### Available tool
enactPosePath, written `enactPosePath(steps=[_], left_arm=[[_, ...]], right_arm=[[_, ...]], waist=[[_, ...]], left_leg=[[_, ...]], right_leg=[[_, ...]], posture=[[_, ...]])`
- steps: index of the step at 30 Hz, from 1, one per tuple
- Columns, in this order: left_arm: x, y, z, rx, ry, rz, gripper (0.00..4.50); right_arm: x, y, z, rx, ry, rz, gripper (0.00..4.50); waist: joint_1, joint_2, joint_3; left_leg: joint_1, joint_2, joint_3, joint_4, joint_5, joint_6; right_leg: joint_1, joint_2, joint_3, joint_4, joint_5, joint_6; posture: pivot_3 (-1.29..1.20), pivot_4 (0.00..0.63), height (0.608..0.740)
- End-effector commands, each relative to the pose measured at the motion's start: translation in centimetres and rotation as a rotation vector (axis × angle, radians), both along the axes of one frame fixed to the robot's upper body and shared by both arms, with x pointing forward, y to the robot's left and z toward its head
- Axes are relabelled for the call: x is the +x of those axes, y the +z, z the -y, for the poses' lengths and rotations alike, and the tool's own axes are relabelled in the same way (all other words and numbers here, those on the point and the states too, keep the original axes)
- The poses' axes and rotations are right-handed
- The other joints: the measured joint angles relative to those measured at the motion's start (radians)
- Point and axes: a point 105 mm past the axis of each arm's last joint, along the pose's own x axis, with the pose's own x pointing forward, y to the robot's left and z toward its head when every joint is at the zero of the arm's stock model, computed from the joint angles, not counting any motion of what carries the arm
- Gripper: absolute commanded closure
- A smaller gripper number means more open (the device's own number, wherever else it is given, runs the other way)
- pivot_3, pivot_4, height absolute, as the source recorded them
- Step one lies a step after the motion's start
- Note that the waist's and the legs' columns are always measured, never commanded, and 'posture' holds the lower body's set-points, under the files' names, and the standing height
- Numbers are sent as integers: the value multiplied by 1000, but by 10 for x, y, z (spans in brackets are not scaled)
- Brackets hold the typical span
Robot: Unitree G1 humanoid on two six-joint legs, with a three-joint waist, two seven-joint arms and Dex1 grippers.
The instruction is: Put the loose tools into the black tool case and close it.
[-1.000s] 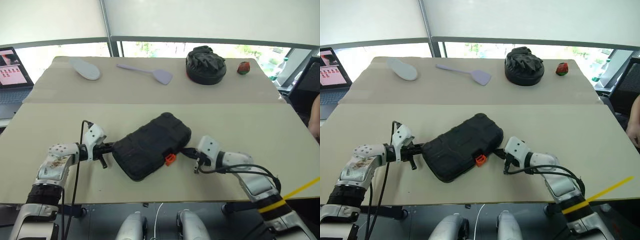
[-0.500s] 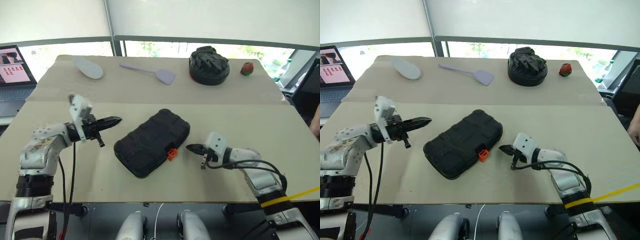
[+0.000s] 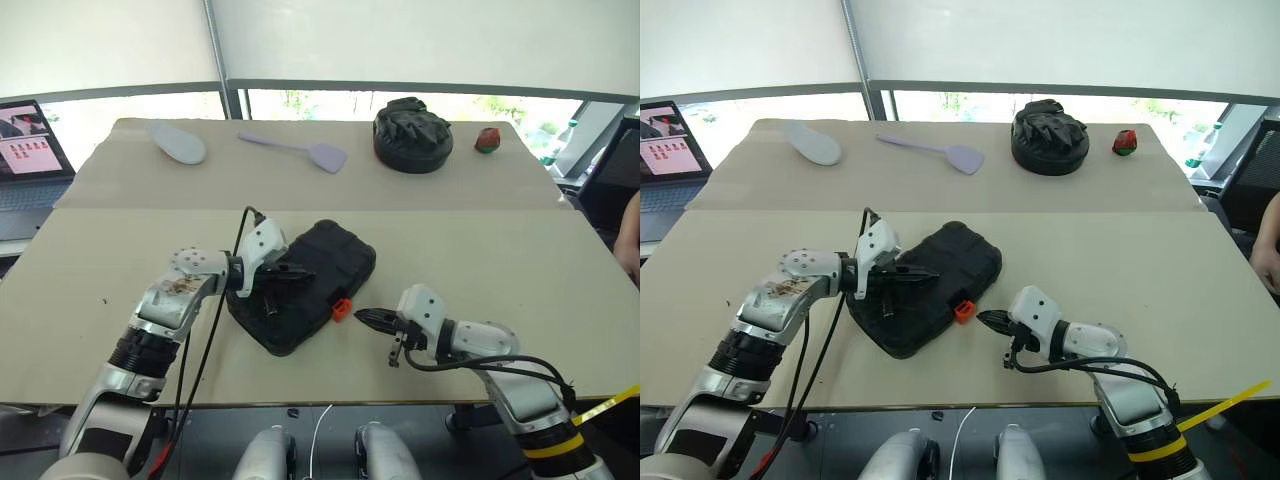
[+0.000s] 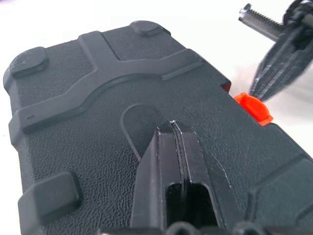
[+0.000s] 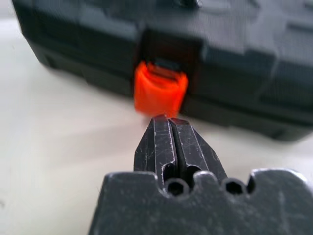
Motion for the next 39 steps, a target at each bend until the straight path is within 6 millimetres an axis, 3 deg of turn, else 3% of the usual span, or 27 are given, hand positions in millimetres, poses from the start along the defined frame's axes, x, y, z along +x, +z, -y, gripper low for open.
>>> enactPosePath(steps=[1,16,25,30,39], left_arm=[[-14,-54,-5,125,23,-182,4500],[-9,-51,-16,131,74,-175,4500],[-9,-50,-15,130,78,-184,4500],[-12,-53,-14,135,68,-203,4500],[-13,-57,-13,136,67,-223,4500]], right_arm=[[0,1,-2,-21,9,17,4458],[10,0,-26,38,29,9,4458],[13,9,-28,84,14,73,4458],[9,27,-28,165,28,104,4458],[14,25,-30,150,26,104,4458]], waist=[[0,0,-2],[-3,0,-11],[-9,0,-12],[-12,0,-12],[-15,0,-12]], left_leg=[[1,0,0,0,-1,0],[0,0,0,-1,-1,0],[0,1,-1,-2,-1,0],[0,1,-1,-2,-1,0],[0,1,-1,-3,-1,0]], right_leg=[[1,0,0,-2,-1,2],[1,0,0,-3,0,0],[0,0,0,-3,0,0],[0,0,0,-3,0,0],[0,1,0,-3,-1,0]], posture=[[0,150,740],[0,150,740],[0,150,740],[0,150,740],[0,150,740]])
